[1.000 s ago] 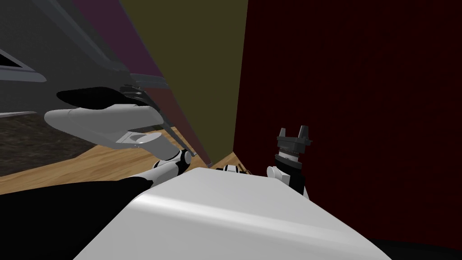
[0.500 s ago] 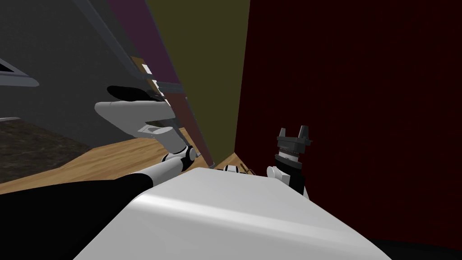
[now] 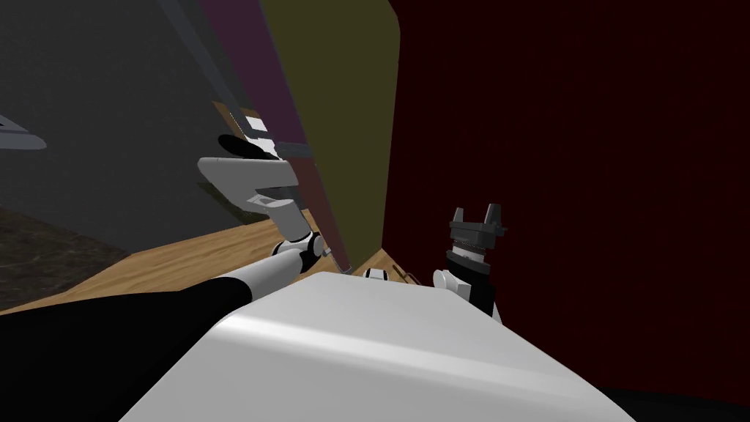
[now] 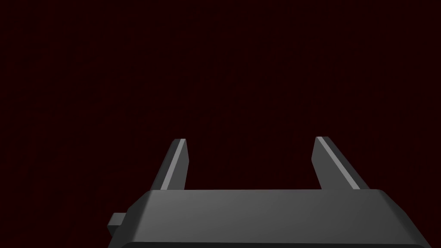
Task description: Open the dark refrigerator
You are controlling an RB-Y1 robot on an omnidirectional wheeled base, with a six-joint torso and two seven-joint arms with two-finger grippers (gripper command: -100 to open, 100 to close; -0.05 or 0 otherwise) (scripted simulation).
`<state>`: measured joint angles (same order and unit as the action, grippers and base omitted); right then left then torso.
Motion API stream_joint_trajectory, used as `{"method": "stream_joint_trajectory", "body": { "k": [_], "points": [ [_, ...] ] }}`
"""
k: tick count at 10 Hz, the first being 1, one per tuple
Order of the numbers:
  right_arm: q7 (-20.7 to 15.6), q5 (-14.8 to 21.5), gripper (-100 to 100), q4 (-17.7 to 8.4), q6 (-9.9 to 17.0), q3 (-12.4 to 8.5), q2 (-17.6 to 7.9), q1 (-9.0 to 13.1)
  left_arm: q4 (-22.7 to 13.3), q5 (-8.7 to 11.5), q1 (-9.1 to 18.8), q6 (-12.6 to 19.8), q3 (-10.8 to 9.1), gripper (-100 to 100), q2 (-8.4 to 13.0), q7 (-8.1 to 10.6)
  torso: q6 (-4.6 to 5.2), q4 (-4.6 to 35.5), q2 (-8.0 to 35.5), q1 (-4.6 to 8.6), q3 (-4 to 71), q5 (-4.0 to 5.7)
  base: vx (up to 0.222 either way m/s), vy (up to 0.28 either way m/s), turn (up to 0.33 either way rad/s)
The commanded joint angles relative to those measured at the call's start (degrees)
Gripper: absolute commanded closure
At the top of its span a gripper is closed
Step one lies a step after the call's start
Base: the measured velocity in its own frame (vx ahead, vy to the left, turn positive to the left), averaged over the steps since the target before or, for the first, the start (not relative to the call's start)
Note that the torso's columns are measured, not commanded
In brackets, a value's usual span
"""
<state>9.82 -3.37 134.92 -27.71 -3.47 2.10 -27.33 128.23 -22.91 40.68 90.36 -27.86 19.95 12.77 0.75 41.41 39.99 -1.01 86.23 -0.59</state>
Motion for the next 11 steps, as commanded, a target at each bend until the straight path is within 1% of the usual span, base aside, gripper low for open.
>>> {"method": "stream_joint_trajectory", "body": {
  "k": [1, 3, 4, 5, 6, 7, 8, 9, 11],
  "points": [
    [0.0, 0.0, 0, 0.01, -0.01, 0.01, 0.01, -0.01, -4.21, -0.12, 0.83, -0.37, 0.77, -100, -0.44, 2.76, -0.12, -0.09, -0.14, 0.08, 0.04, -0.08, 0.002, -0.016, 0.049],
    [0.0, 0.0, 0, 0.01, -0.01, 0.01, 0.02, -0.02, -7.06, -0.12, 0.83, -0.37, 0.77, -100, -0.44, 2.76, 0.09, -0.33, -0.31, -0.06, 0.15, -0.23, 0.017, -0.025, 0.013],
    [0.0, 0.0, 0, 0.01, -0.01, 0.01, 0.01, -0.01, -7.21, -0.12, 0.83, -0.37, 0.77, -100, -0.44, 2.76, 0.1, -0.53, -0.41, -0.19, 0.21, -0.33, 0.009, 0.009, 0.0],
    [0.0, 0.0, 0, 0.01, -0.01, 0.01, 0.01, -0.01, -8.61, -3.26, 4.06, 2.02, 3.47, -100, -2.57, 5.21, 0.18, -0.68, -0.51, -0.17, 0.23, -0.4, -0.058, 0.237, -0.216],
    [0.0, 0.0, 0, 0.0, 0.0, -0.01, -0.02, 0.01, -9.86, -4.36, 5.2, 2.73, 4.14, -100, -2.9, 6.01, 0.6, -0.62, -0.71, -0.77, 0.49, -0.42, -0.119, 0.291, -0.272],
    [0.0, 0.0, 0, 0.0, 0.0, -0.01, -0.02, 0.01, -10.87, -5.71, 6.98, 2.73, 6.15, -100, -2.9, 7.28, 0.54, -0.64, -0.97, -0.75, 0.68, -0.49, -0.108, 0.139, -0.105],
    [0.0, 0.0, 0, 0.0, 0.0, 0.0, 0.0, 0.0, -12.43, -5.71, 6.98, 2.73, 6.49, -100, -2.9, 8.7, 0.26, -0.62, -1.13, -0.26, 0.77, -0.31, -0.05, 0.019, 0.014],
    [0.0, 0.0, 0, 0.01, -0.01, 0.01, 0.01, -0.02, -13.8, -5.71, 6.98, 2.73, 6.49, -100, -2.9, 8.89, 0.14, -0.67, -1.19, -0.03, 0.75, -0.33, 0.003, -0.025, 0.048],
    [0.0, 0.0, 0, 0.01, -0.01, 0.01, 0.01, -0.02, -16.3, -5.71, 6.98, 2.73, 6.49, -100, -2.9, 8.89, 0.46, -0.96, -1.28, -0.13, 0.71, -0.53, 0.015, -0.016, 0.011]
  ]
}}
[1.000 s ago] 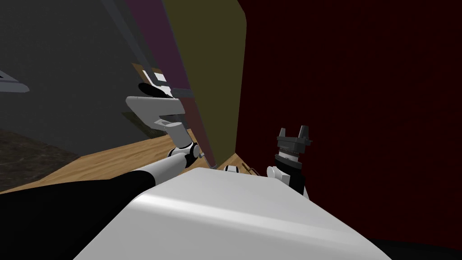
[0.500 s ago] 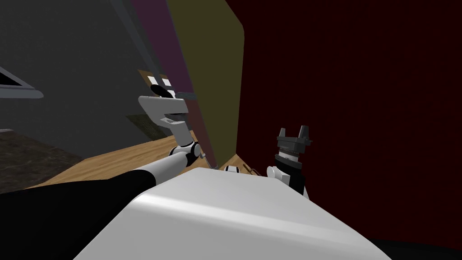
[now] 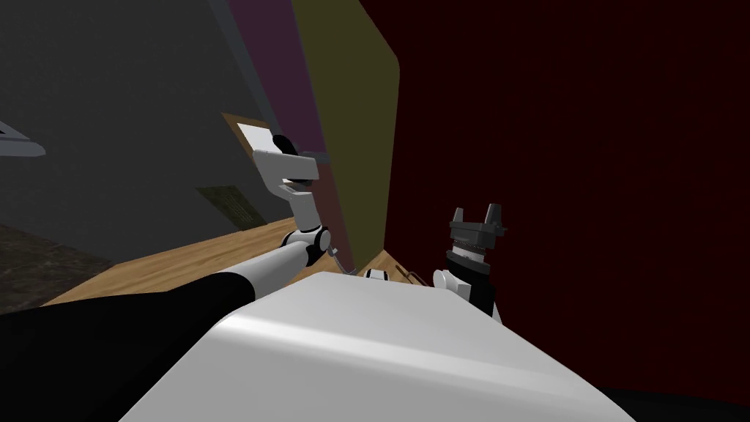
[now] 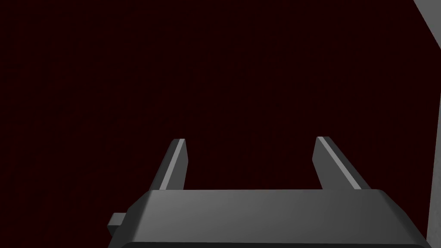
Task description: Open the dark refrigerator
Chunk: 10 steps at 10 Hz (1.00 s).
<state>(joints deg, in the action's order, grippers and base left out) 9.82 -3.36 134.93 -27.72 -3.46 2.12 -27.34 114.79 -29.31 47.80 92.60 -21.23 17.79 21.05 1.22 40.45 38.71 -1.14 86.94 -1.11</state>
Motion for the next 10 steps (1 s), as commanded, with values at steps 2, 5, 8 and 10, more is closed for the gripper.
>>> {"method": "stream_joint_trajectory", "body": {
  "k": [2, 5, 8, 10],
  "points": [
    [0.0, 0.0, 0, 0.0, 0.0, 0.0, 0.0, 0.0, -4.54, 0.69, -0.14, 0.48, -0.14, -100, -0.74, 0.6, 0.09, -0.28, -0.15, -0.16, 0.13, -0.13, 0.012, 0.006, -0.002],
    [0.0, 0.0, 0, 0.01, 0.0, 0.0, 0.0, -0.01, -2.71, -0.19, 0.98, 0.23, -0.18, -100, 1.51, -0.55, -0.25, 0.04, -0.02, -0.04, 0.13, 0.19, -0.011, -0.039, 0.066],
    [0.0, 0.0, 0, 0.0, 0.0, -0.01, -0.01, 0.01, -2.42, 2.42, 2.59, -0.13, 0.04, 100, 1.36, -1.54, -0.7, 0.56, 1.25, -0.31, -0.68, 0.43, -0.135, 0.11, 0.014],
    [0.0, 0.0, 0, -0.01, 0.01, -0.02, -0.03, 0.02, -2.83, 3.81, 3.06, -0.47, 0.16, 100, 1.08, -1.92, -1.01, 0.87, 1.36, -0.68, -0.48, 0.58, -0.16, 0.253, -0.036]
  ]
}}
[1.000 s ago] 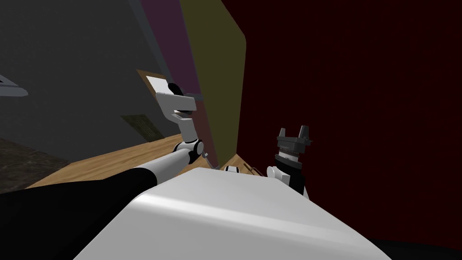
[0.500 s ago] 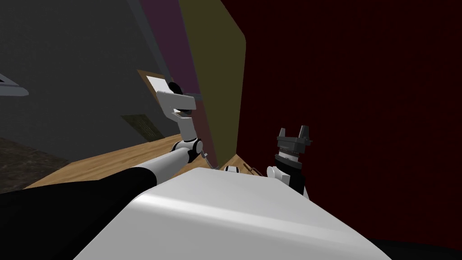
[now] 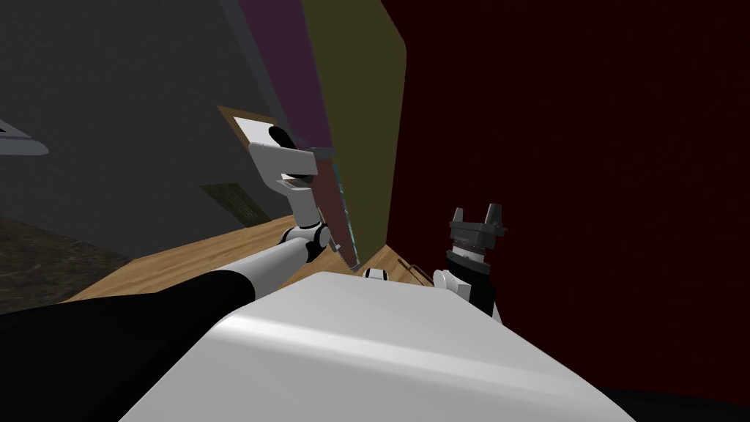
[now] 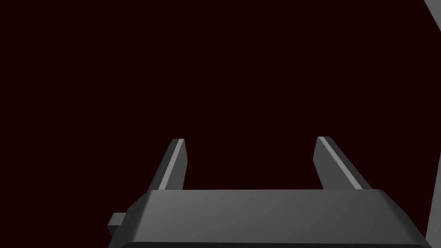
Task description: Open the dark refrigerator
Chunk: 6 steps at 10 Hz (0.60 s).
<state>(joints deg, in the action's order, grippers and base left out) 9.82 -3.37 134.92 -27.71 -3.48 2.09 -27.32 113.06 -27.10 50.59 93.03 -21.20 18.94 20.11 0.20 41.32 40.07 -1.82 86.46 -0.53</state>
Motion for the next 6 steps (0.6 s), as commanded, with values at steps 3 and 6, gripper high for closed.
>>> {"method": "stream_joint_trajectory", "body": {
  "k": [3, 6],
  "points": [
    [0.0, 0.0, 0, 0.0, 0.0, 0.0, 0.0, 0.0, -1.93, 4.4, 1.2, -1.57, 0.38, 100, -0.64, -1.75, 0.19, -0.17, -0.55, 0.52, 0.25, 0.1, -0.166, 0.261, -0.031],
    [0.0, 0.0, 0, 0.0, 0.0, -0.01, -0.01, -0.01, -2.74, 7.19, 2.14, -2.25, 0.62, 100, -1.21, -2.52, 0.3, -0.03, -0.48, 0.66, 0.25, 0.28, -0.171, 0.287, -0.034]
  ]
}}
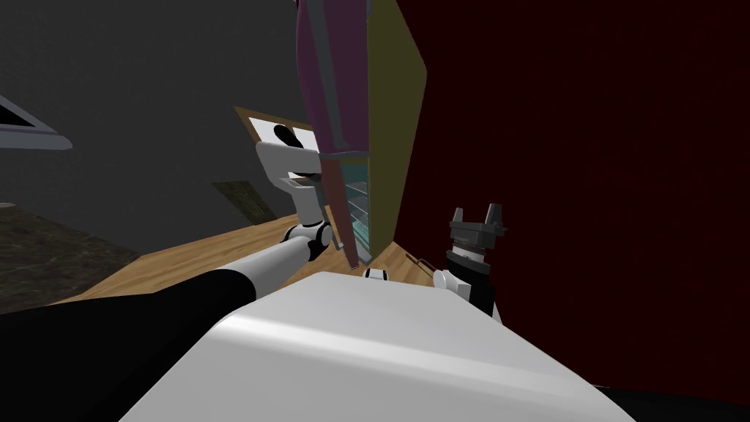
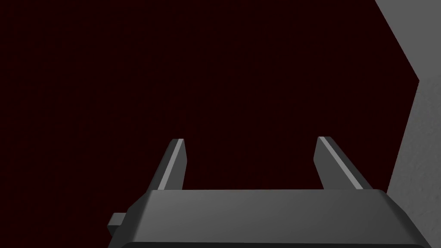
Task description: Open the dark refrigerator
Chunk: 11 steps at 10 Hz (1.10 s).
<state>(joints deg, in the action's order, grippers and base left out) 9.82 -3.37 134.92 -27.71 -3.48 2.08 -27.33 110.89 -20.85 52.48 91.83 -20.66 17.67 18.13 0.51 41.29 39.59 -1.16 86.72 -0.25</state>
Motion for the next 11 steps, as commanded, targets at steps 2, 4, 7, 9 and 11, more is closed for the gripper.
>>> {"method": "stream_joint_trajectory", "body": {
  "k": [2, 4, 7, 9, 11],
  "points": [
    [0.0, 0.0, 0, 0.0, 0.0, 0.01, 0.01, 0.0, -1.39, 3.74, 1.2, -1.72, 0.33, 100, -0.5, -1.31, -0.11, -0.1, 0.15, 0.34, -0.24, -0.06, -0.196, 0.286, -0.049],
    [0.0, 0.0, 0, 0.0, 0.0, -0.01, -0.01, 0.0, -0.95, 4.26, 1.22, -1.43, 0.29, 100, -0.89, -1.0, -0.1, 0.06, 0.47, 0.1, -0.38, 0.01, -0.16, 0.277, -0.042],
    [0.0, 0.0, 0, 0.01, 0.0, 0.0, 0.0, -0.01, -1.63, 7.46, 2.14, -2.4, 0.58, 100, -1.51, -2.05, -0.02, 0.14, 0.46, 0.3, -0.42, 0.04, -0.086, 0.251, -0.036],
    [0.0, 0.0, 0, 0.0, 0.0, 0.0, 0.0, -0.01, -2.06, 8.92, 2.45, -2.8, 0.62, 100, -1.84, -2.42, -0.11, 0.18, 0.48, 0.29, -0.41, 0.06, -0.078, 0.305, -0.044],
    [0.0, 0.0, 0, 0.01, 0.0, 0.0, 0.0, -0.01, -2.93, 11.83, 3.09, -3.59, 0.71, 100, -2.51, -3.17, -0.11, 0.11, 0.24, 0.62, -0.26, 0.12, -0.09, 0.325, -0.047]
  ]
}}
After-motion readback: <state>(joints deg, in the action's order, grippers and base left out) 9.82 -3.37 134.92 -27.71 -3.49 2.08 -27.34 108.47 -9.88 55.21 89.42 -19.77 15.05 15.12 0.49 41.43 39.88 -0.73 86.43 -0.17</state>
